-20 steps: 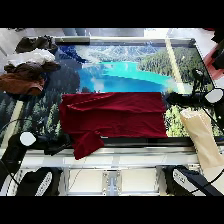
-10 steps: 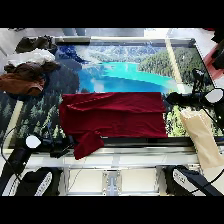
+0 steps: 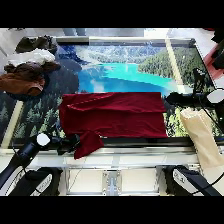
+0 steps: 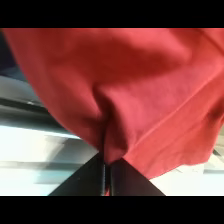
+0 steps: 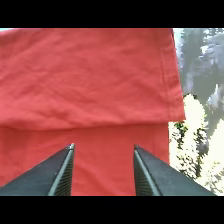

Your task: Fold the shirts.

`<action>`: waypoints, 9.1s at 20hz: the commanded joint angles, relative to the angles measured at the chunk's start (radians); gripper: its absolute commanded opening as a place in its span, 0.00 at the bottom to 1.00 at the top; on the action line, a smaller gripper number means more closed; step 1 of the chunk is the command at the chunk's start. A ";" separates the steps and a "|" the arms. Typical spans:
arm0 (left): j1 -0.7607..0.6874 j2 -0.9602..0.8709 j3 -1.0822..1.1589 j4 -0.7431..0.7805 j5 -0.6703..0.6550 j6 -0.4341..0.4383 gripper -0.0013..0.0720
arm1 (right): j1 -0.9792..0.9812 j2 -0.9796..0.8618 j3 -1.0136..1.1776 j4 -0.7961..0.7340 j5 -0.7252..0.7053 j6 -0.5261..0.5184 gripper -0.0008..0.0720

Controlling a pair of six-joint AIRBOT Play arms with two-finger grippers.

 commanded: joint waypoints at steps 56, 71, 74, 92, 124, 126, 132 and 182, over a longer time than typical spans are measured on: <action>-0.008 -0.302 0.729 0.454 -0.024 0.183 0.03 | -0.125 -0.040 -0.210 0.460 -0.408 -0.025 0.06; -0.014 -0.579 0.814 0.449 0.064 0.204 0.59 | -0.063 -0.315 -0.049 0.376 -0.438 -0.043 0.55; -0.013 -0.539 0.932 0.464 0.058 0.203 0.87 | -0.147 -0.306 0.051 0.328 -0.248 -0.084 0.63; -0.016 -0.525 0.978 0.123 0.141 0.282 0.87 | -0.280 -0.687 0.226 0.339 -0.053 -0.230 0.78; -0.487 -1.027 1.251 0.101 0.258 0.300 0.03 | -0.100 -0.305 0.371 0.307 0.349 -0.097 0.06; -0.500 -1.073 1.313 0.101 0.232 0.283 0.03 | -0.050 -0.305 0.371 0.308 0.340 -0.093 0.06; -0.500 -1.136 1.337 0.110 0.137 0.282 0.03 | 0.049 -0.299 0.372 0.365 0.306 -0.082 0.06; -0.013 -0.545 1.553 0.576 -0.255 0.312 0.03 | 0.346 -0.892 0.410 0.629 0.063 -0.191 0.93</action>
